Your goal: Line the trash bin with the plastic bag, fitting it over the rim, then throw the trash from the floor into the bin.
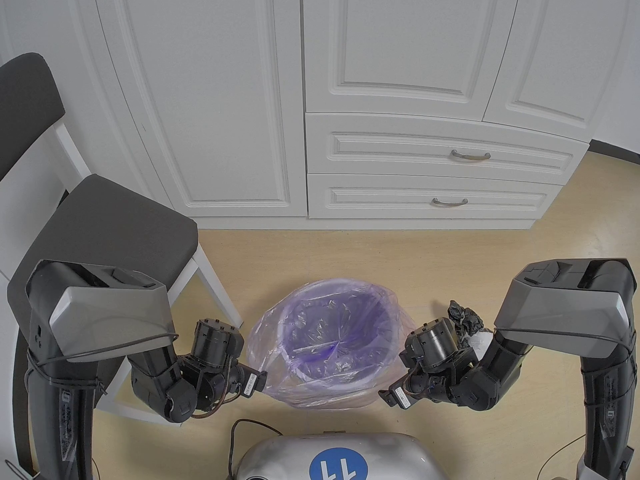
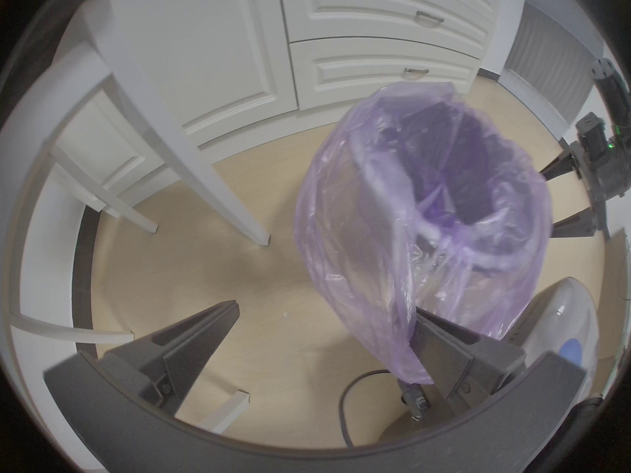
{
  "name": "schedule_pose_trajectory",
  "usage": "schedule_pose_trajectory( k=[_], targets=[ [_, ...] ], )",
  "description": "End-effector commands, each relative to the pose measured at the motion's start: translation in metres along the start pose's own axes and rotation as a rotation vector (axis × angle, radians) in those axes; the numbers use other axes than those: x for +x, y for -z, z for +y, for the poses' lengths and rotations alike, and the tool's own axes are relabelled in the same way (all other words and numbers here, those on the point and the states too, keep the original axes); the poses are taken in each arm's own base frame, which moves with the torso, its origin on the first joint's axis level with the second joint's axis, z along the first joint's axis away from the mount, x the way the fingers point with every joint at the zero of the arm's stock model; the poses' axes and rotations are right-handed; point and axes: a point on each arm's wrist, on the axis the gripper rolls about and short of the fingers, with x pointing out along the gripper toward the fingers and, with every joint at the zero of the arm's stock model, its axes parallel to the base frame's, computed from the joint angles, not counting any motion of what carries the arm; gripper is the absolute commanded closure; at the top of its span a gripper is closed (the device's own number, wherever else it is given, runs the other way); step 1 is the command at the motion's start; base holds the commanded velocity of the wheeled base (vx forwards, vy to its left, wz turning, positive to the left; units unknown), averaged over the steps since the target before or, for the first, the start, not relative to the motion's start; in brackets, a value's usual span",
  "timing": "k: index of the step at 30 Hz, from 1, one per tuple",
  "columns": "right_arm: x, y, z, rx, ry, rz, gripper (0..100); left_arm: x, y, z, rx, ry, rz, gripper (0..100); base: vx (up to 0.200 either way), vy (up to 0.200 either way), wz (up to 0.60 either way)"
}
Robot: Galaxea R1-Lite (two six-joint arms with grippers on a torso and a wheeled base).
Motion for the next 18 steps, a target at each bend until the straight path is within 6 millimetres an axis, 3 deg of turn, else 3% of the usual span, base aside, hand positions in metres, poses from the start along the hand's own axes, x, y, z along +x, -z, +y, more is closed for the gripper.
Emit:
schedule_pose_trajectory(
  k=[1,7,12,14,15,18],
  targets=[
    [0.016,0.006,-0.007,0.017,0.017,0.027,0,0.029,0.012,0.011,-0.031,-0.041,0.041,0,0.0,0.0,0.0],
    [0.015,0.007,-0.016,0.026,0.032,0.03,0,0.035,0.004,0.015,-0.071,-0.052,0.002,0,0.0,0.0,0.0],
    [-0.021,-0.01,-0.038,0.037,0.029,-0.036,0,0.04,-0.004,0.024,-0.126,-0.087,-0.029,0,0.0,0.0,0.0],
    [-0.026,-0.011,-0.041,0.035,0.017,-0.047,0,0.04,-0.004,0.025,-0.128,-0.09,-0.03,0,0.0,0.0,0.0],
    [-0.048,-0.018,-0.053,0.034,-0.02,-0.099,0,0.038,-0.006,0.026,-0.13,-0.091,-0.036,0,0.0,0.0,0.0],
    [-0.065,-0.027,-0.062,0.048,-0.039,-0.143,0,0.037,-0.008,0.027,-0.13,-0.092,-0.042,0,0.0,0.0,0.0]
  ],
)
